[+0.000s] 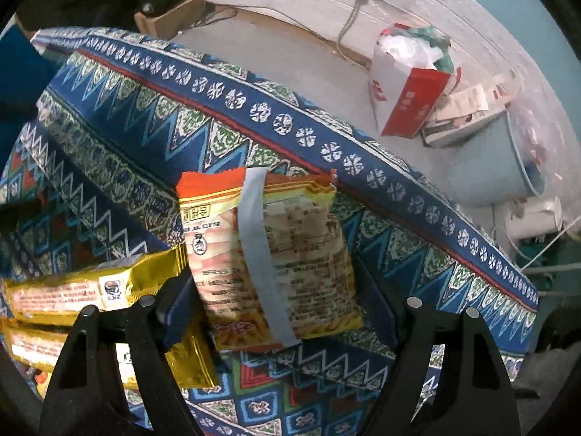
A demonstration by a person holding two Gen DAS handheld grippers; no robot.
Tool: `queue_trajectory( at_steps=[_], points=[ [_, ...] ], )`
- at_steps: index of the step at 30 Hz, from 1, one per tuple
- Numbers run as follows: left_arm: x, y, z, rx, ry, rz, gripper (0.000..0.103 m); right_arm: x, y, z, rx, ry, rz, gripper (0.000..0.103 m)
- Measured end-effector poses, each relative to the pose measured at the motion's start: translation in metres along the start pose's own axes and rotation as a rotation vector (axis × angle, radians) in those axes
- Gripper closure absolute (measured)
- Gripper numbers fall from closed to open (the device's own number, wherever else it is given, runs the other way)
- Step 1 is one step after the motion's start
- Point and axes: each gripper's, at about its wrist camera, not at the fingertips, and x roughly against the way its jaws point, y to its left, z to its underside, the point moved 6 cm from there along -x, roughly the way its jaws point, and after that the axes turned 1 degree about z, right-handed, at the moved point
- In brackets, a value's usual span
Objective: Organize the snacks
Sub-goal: 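Grasp the orange-white striped bag with the right tool while the left tool grasps a yellow wafer bar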
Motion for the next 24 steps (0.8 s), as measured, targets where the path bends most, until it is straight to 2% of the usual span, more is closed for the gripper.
queue_trajectory(
  at_steps=[1, 3, 6, 14, 17, 24],
  points=[
    [0.000, -0.003, 0.000, 0.000, 0.001, 0.009, 0.026, 0.001, -0.001, 0.000, -0.013, -0.005, 0.003, 0.040],
    [0.000, -0.008, 0.002, -0.010, 0.002, 0.017, 0.026, 0.005, -0.004, 0.002, -0.046, -0.023, 0.009, 0.054],
    [0.000, -0.017, 0.003, -0.040, 0.001, 0.015, 0.026, 0.011, -0.005, 0.006, -0.095, -0.032, 0.011, 0.062],
    [-0.007, -0.037, 0.013, -0.042, 0.039, 0.089, 0.026, 0.030, -0.005, 0.031, -0.206, -0.034, 0.043, 0.063],
    [-0.008, -0.042, 0.015, -0.015, 0.046, 0.135, 0.024, 0.041, -0.007, 0.039, -0.237, -0.044, 0.039, 0.063],
    [-0.013, -0.058, 0.017, -0.062, 0.052, 0.121, 0.020, 0.068, -0.006, 0.058, -0.278, -0.086, 0.020, 0.063]
  ],
)
